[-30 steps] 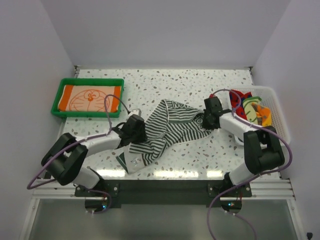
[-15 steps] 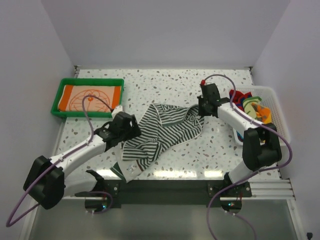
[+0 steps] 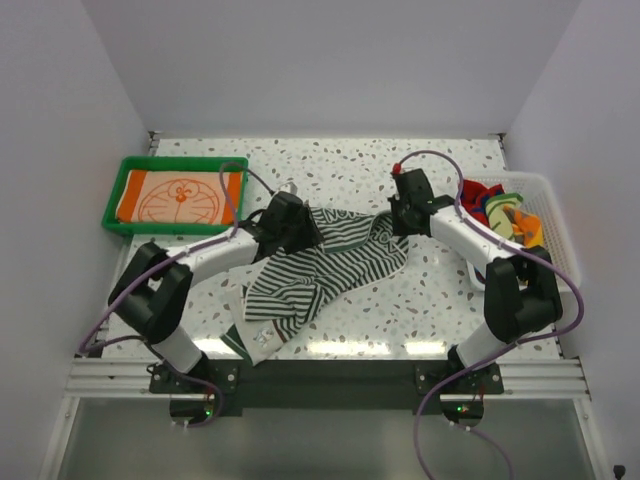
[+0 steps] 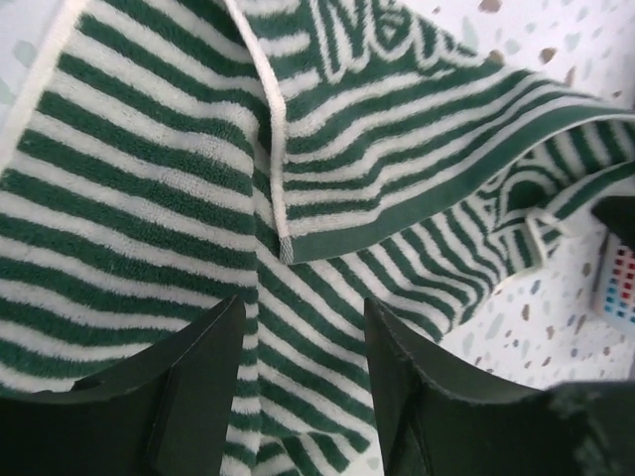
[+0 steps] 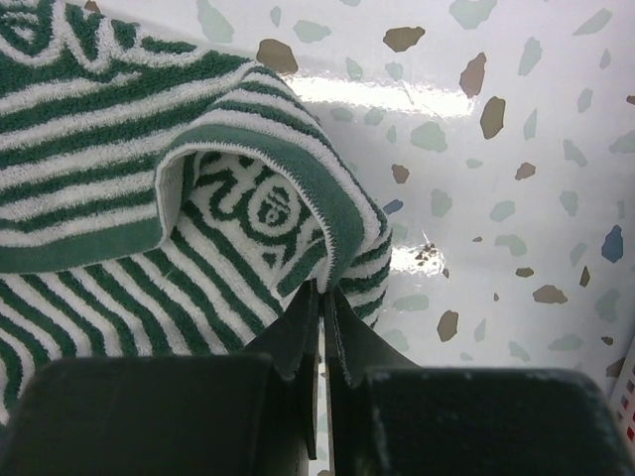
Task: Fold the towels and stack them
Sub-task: Flatten out the crumpled towel
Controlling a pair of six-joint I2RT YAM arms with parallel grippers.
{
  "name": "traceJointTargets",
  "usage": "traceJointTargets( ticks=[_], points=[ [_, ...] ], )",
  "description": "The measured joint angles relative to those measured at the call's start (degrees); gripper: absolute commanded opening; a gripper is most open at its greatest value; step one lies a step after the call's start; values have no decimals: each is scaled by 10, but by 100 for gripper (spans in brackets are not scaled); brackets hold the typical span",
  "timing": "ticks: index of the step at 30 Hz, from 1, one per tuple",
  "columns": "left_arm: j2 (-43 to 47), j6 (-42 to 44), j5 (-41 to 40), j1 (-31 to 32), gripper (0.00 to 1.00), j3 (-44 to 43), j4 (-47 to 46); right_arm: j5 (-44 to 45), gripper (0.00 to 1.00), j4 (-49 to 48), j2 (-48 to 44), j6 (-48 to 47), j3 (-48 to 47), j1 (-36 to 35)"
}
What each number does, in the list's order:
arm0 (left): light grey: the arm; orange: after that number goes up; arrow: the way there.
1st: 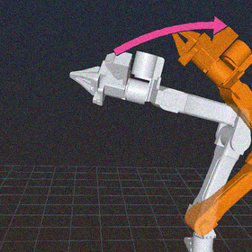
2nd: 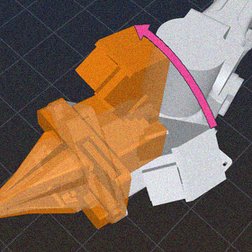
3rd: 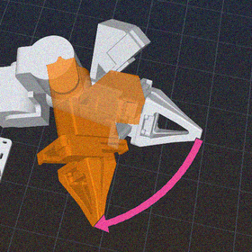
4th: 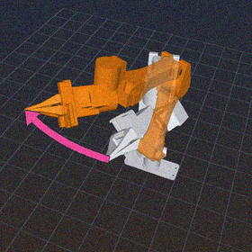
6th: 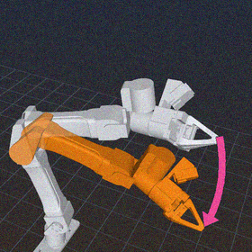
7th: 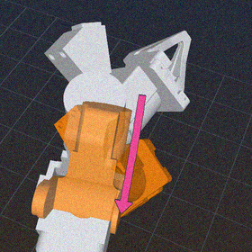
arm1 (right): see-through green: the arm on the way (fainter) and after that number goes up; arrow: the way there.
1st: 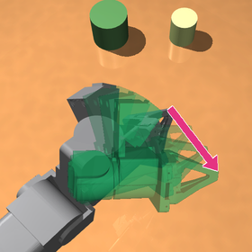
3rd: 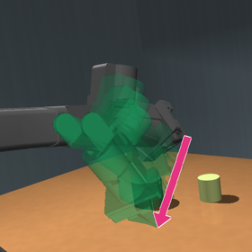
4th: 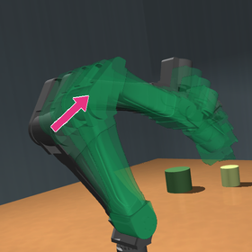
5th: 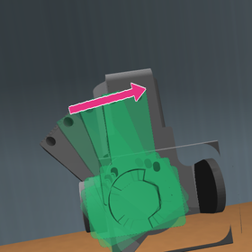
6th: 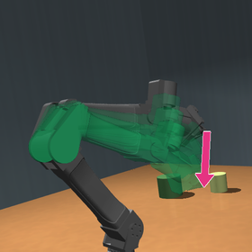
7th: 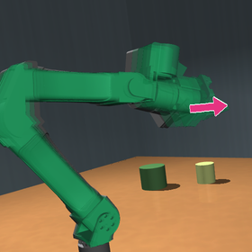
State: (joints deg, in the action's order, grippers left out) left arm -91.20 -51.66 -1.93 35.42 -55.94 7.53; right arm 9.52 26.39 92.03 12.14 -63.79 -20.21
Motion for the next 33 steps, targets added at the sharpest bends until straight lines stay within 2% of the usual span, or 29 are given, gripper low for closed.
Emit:
traceJointTargets(
  ticks=[2,3,8,21,27,33],
  points=[
    [-43,-4,7,4,45,-12,-2,0,0,1,0,0,0,0],
    [-56,-4,9,8,44,-17,-2,0,0,2,0,0,0,-1],
    [-113,-3,8,24,45,-57,3,0,0,2,-3,0,3,-3],
    [-177,2,-63,42,48,-118,55,-1,0,-1,-7,1,14,-5],
    [-189,7,-84,52,46,-137,70,-1,0,-3,-7,1,15,-7],
    [-205,18,-100,64,38,-160,82,-1,0,-4,-7,2,17,-8]
  ],
)
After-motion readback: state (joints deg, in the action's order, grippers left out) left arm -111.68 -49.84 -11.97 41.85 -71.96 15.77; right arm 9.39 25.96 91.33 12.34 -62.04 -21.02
